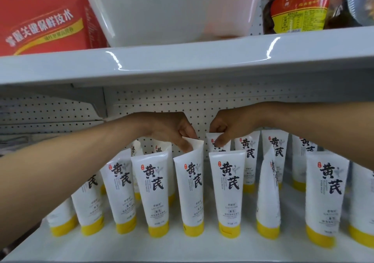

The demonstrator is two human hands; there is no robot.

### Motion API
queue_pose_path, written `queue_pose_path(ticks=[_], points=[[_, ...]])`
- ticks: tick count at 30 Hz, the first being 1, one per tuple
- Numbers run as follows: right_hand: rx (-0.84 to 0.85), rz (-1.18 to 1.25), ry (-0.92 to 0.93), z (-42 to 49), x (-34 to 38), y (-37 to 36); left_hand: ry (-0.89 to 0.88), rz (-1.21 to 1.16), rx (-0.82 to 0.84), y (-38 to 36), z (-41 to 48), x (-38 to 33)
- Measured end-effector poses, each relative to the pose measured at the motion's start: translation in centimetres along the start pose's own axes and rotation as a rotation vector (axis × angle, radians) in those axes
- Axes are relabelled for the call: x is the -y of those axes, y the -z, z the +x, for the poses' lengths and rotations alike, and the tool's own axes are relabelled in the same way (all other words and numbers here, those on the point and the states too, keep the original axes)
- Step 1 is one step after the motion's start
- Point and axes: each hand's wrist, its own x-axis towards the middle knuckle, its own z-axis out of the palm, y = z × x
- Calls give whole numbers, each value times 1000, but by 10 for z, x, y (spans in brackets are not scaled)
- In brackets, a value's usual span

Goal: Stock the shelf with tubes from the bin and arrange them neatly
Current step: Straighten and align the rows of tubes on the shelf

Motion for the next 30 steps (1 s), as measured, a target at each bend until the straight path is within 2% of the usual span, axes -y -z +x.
queue_pose_path(ticks=[4,8,30], points=[[2,-29,-4,6,4,-6,99,153,-144,-2,4,0],[-8,-13,-7,8,3,-7,139,263,-207,-3,11,5],[-34,123,30,8,-4,-10,91,182,-202,-5,16,5]])
